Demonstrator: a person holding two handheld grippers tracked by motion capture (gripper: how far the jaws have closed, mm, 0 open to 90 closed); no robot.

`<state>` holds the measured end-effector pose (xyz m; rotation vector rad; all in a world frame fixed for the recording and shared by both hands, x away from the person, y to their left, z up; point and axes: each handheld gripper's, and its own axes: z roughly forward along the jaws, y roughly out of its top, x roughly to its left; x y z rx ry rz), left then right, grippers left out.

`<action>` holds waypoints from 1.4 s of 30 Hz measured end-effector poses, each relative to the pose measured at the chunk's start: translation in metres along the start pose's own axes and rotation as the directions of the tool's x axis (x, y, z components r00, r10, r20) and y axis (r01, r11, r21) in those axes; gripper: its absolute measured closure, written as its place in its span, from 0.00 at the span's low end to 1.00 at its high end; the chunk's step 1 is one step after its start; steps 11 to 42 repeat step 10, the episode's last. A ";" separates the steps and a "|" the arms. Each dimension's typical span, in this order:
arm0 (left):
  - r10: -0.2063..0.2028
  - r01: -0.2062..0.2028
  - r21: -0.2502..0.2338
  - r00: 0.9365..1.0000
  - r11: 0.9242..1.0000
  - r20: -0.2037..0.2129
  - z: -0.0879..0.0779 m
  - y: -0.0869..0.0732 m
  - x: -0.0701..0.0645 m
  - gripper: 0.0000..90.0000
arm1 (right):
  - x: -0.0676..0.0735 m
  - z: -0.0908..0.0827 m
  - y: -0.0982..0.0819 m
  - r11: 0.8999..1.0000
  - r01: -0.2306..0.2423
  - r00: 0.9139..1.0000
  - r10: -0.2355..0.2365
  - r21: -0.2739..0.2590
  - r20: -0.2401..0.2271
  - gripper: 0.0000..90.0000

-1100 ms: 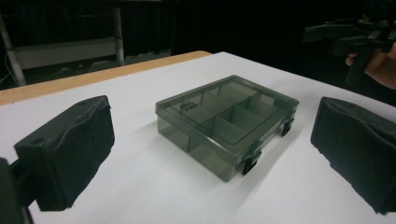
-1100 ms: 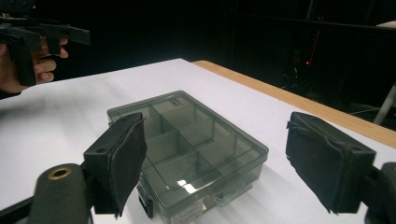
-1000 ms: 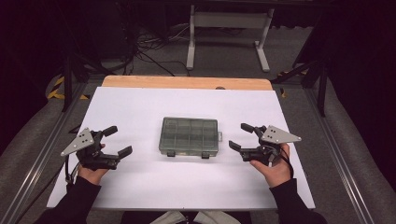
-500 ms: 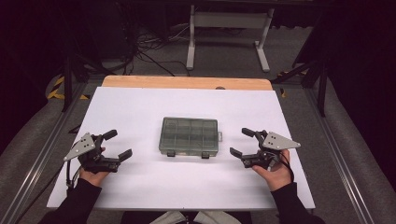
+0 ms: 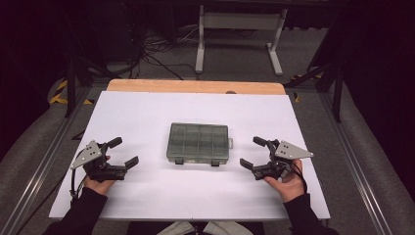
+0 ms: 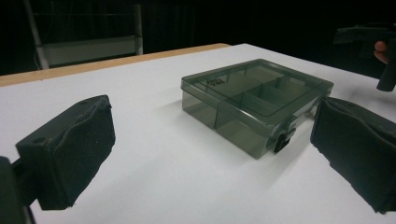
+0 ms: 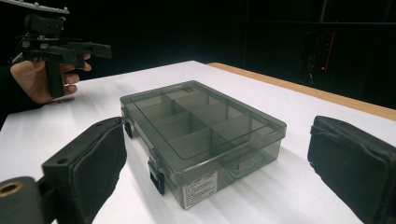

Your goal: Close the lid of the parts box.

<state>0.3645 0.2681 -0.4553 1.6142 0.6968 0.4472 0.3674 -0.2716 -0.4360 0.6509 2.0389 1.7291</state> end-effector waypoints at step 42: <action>0.029 -0.029 0.005 0.999 1.000 -0.014 -0.001 0.001 0.001 0.00 | 0.001 0.000 0.000 1.000 0.021 1.000 -0.021 0.006 -0.009 0.00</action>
